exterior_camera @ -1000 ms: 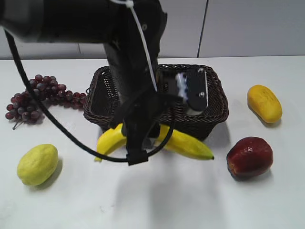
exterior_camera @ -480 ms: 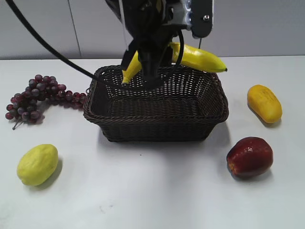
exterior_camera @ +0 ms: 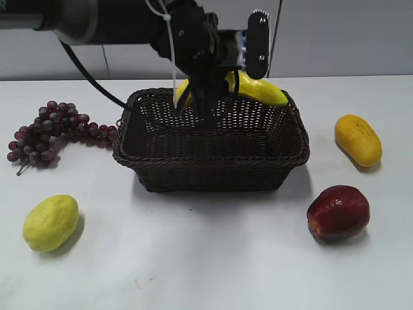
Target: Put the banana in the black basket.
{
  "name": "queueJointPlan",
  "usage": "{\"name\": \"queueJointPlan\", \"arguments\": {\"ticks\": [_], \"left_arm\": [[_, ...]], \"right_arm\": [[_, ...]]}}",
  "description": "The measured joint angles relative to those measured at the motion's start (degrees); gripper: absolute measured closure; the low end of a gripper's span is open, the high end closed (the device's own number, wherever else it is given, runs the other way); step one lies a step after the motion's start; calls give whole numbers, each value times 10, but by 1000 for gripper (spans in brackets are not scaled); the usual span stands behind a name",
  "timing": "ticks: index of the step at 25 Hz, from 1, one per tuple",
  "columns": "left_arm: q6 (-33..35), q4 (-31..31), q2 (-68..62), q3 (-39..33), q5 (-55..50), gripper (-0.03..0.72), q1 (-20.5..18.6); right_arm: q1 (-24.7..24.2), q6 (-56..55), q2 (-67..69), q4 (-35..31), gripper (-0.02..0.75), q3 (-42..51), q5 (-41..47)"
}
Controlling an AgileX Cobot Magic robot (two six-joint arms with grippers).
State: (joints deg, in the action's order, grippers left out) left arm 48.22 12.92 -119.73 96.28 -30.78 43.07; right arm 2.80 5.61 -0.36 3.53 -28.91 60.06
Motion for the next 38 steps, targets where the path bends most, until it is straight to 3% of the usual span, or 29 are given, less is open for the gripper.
{"name": "queueJointPlan", "arguments": {"ticks": [5, 14, 18, 20, 22, 30, 38], "left_arm": [[0, -8, -36, 0, 8, 377, -1], [0, -77, -50, 0, -28, 363, -16], [0, -91, -50, 0, -55, 140, -23], [0, -94, -50, 0, -60, 68, -24], [-2, -102, -50, 0, -62, 41, -24], [-34, -109, 9, 0, -79, 59, -24], [-145, -111, 91, 3, -149, 81, -61]], "right_arm": [[0, 0, 0, 0, 148, 0, 0], [0, 0, 0, 0, 148, 0, 0], [0, 0, 0, 0, 148, 0, 0], [0, 0, 0, 0, 148, 0, 0], [0, 0, 0, 0, 148, 0, 0], [0, 0, 0, 0, 148, 0, 0], [0, 0, 0, 0, 148, 0, 0]]}}
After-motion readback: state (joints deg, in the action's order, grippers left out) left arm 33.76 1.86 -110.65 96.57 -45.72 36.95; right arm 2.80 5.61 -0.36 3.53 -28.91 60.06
